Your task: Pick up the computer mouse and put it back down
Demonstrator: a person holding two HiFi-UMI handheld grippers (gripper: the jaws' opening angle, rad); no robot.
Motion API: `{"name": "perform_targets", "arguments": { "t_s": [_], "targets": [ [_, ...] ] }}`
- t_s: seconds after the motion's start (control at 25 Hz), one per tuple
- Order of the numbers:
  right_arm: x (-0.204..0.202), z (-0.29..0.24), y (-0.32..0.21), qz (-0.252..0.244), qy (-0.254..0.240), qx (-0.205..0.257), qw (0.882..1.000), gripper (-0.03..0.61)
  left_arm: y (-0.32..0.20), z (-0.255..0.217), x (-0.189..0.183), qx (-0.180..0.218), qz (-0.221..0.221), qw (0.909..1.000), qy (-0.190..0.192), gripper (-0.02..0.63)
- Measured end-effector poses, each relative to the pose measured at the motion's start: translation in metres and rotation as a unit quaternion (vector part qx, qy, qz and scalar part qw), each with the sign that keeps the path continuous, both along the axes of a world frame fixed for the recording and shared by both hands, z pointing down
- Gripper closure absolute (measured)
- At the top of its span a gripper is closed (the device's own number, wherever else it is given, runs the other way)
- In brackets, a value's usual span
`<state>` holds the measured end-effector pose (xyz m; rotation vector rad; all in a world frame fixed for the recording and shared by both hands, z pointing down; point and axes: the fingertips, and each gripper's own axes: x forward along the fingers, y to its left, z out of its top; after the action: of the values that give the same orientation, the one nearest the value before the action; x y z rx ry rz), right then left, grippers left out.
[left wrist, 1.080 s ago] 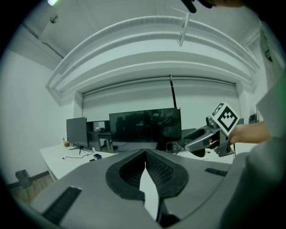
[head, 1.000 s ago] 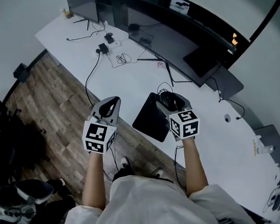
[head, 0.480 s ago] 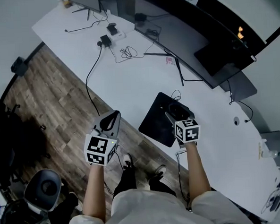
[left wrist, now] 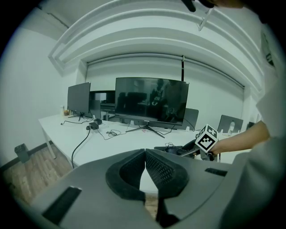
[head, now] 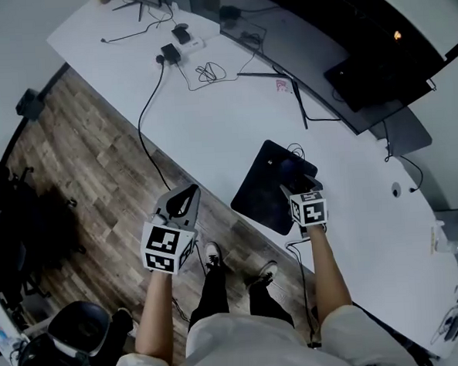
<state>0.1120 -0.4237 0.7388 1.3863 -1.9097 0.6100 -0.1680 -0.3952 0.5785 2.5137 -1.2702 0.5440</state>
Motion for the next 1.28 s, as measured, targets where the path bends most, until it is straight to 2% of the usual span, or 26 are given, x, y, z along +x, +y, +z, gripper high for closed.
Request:
{"name": "perform_targets", "arguments": {
  "t_s": [0.24,0.44,0.56,0.84,1.0,1.12,1.28],
  "targets": [
    [0.003,0.009,0.000,0.024,-0.007,0.001,1.000,0.259,0.007,0.014,-0.003,-0.012,0.001,0.9999,-0.008,0.595],
    [0.009,-0.034,0.000,0.024,-0.008,0.037,0.999,0.261,0.000,-0.005,0.008,0.007,0.008,0.9999,-0.002,0.595],
    [0.021,-0.082,0.001,0.028,-0.010,0.079,0.996,0.280,-0.007,-0.032,0.020,0.030,0.017,0.9994,0.002,0.595],
    [0.065,-0.219,0.015,0.063,0.012,0.200,0.978,0.562,-0.011,-0.122,0.062,0.111,0.052,0.9924,0.008,0.595],
    [0.077,-0.293,0.031,0.051,0.026,0.254,0.966,0.565,-0.010,-0.177,0.091,0.162,0.079,0.9836,0.012,0.595],
    [0.076,-0.343,0.045,0.030,0.048,0.291,0.955,0.565,-0.010,-0.212,0.111,0.195,0.097,0.9759,0.012,0.595],
    [0.072,-0.396,0.066,0.011,0.054,0.331,0.942,0.565,-0.003,-0.248,0.136,0.231,0.123,0.9651,0.015,0.595]
  ]
}}
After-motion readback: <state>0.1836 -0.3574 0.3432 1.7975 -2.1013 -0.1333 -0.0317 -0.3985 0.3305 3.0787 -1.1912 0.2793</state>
